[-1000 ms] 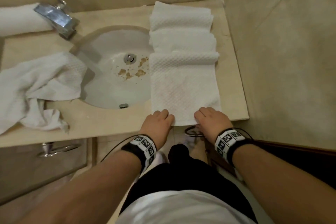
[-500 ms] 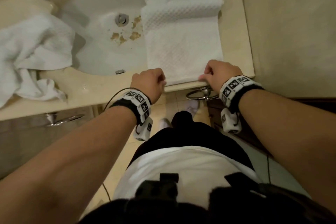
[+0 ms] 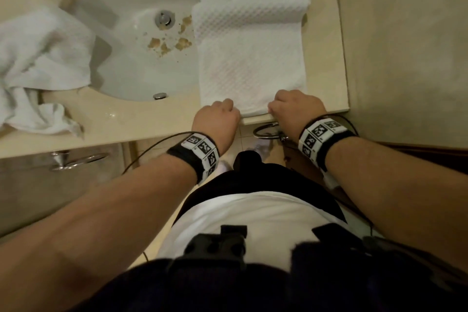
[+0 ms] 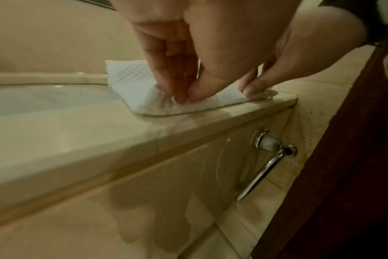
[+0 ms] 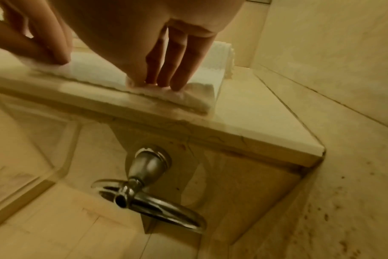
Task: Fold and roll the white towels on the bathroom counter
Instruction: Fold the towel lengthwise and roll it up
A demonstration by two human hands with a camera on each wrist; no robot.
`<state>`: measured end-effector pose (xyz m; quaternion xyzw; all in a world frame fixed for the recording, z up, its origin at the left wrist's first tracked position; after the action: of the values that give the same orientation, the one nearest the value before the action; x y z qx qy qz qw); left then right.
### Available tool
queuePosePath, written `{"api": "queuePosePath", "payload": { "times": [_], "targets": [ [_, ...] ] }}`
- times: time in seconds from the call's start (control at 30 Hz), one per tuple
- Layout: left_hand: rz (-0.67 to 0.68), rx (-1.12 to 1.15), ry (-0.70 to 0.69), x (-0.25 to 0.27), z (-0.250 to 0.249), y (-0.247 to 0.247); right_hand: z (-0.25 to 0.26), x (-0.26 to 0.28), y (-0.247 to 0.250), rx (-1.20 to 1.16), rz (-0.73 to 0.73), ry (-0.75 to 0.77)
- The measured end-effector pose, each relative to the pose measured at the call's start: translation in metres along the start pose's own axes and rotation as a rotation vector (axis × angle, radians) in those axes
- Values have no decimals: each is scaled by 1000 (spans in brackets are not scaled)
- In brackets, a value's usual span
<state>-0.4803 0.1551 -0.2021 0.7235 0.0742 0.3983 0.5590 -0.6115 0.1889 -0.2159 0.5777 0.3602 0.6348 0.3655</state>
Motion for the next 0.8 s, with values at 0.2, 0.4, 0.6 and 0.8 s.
{"api": "queuePosePath", "payload": {
  "times": [0.2, 0.4, 0.6, 0.8],
  "targets": [
    [-294, 89, -82, 17, 2, -17, 10, 17, -2, 62, -233, 84],
    [-310, 123, -81, 27, 7, -40, 9, 21, -9, 74, -276, 161],
    [-366, 130, -142, 16, 10, -25, 12, 23, -4, 55, -316, 180],
    [-289, 111, -157, 14, 7, -26, 7, 18, -11, -26, -191, 97]
  ]
}}
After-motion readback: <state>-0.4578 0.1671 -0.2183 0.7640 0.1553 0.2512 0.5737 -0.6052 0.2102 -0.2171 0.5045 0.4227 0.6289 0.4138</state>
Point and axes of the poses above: each hand's wrist, its own x-axis away from the middle knuckle, its own y-axis out of the back of the hand, z = x × y, the point moved 9 cm from there along -x, towards the middle knuckle, and after that the axes turned 5 degrees about z, right-handed, at the moved point
